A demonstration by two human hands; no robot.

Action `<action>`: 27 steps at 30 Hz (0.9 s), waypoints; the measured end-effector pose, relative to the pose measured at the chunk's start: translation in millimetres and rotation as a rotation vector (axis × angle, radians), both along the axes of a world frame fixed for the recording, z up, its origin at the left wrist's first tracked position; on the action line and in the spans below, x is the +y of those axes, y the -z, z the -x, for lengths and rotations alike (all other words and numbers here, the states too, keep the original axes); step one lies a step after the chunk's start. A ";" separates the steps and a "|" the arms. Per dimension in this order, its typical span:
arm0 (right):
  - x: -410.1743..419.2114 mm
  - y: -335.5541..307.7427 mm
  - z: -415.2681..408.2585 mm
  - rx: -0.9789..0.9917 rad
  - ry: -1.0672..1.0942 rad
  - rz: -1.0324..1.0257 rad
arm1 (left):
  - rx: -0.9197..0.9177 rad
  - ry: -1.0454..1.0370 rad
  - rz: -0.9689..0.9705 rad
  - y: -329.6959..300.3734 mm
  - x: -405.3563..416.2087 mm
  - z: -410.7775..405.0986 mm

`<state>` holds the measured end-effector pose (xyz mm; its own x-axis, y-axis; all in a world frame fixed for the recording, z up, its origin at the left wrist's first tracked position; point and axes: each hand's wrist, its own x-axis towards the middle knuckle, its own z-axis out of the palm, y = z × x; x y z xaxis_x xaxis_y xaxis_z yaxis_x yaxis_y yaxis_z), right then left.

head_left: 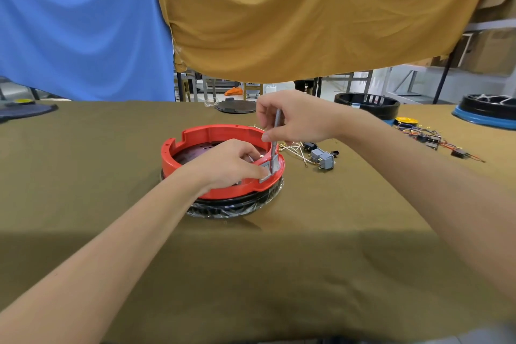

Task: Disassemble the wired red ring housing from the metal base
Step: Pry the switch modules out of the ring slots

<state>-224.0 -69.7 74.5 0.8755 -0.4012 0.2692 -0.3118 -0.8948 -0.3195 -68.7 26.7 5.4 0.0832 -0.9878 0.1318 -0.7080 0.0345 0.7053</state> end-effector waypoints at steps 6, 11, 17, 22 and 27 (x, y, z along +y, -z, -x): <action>3.0 1.3 -0.2 0.004 -0.074 0.030 | -0.017 -0.004 -0.003 -1.1 1.8 1.6; -3.6 8.1 7.5 -0.057 -0.065 -0.024 | -0.011 -0.003 0.003 -1.5 2.5 2.2; -2.7 6.2 -1.0 0.031 -0.057 -0.006 | -0.012 -0.003 -0.006 -1.0 2.2 2.0; 2.2 -3.7 -12.2 0.172 -0.020 0.069 | -0.006 -0.003 -0.001 -0.1 0.6 -0.3; -1.0 -17.9 -23.0 0.307 0.011 -0.012 | -0.010 0.012 0.006 1.0 0.6 -1.7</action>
<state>-201.0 -70.7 92.3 0.9108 -0.4127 -0.0121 -0.4051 -0.8876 -0.2192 -67.0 27.3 4.5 0.0700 -0.9879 0.1383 -0.7145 0.0471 0.6980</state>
